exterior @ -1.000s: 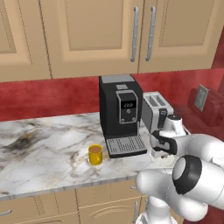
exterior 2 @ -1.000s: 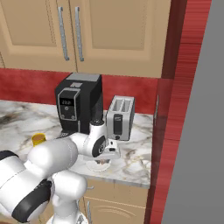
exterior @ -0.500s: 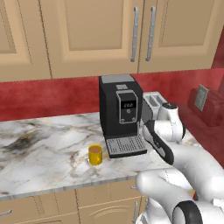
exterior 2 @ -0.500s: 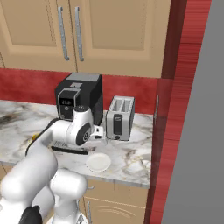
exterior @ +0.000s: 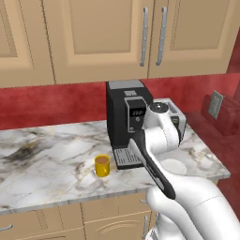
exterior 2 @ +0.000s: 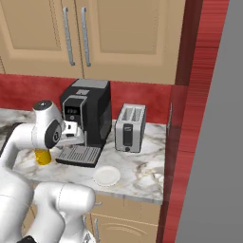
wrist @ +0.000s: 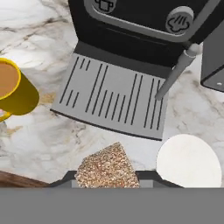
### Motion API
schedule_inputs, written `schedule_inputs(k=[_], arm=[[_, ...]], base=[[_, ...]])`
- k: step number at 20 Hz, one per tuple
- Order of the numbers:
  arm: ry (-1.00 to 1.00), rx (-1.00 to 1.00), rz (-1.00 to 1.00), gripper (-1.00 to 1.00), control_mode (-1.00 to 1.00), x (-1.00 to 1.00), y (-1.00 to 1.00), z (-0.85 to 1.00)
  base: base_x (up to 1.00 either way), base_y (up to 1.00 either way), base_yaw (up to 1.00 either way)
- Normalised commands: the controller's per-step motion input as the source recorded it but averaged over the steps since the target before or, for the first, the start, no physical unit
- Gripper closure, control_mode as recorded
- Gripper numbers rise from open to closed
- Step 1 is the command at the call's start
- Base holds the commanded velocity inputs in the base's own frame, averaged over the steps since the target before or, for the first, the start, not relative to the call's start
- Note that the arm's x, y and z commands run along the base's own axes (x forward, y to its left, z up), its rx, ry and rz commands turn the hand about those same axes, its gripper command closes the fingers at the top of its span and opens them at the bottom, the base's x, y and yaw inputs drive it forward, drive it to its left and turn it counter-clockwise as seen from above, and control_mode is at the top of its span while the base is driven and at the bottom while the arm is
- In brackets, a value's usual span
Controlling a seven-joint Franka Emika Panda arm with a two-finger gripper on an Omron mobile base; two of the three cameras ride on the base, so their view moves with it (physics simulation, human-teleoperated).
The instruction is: Take a sugar cube from the saucer and place it inside the coffee. Then, grab milk from the fridge and place it next to the coffee on the counter to sweeten the coffee.
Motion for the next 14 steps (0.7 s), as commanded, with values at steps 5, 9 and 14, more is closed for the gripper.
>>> schedule_inputs(k=[5,9,14], arm=[[0.02,-0.02,0.0,1.0,-1.0,0.04,1.0,0.59],[0.07,0.0,0.07,1.0,-1.0,0.0,0.62,-0.09],[0.09,0.0,0.08,1.0,-1.0,0.01,0.5,-0.48]], base=[[0.0,0.0,0.0],[0.0,0.0,0.0],[0.0,0.0,0.0]])
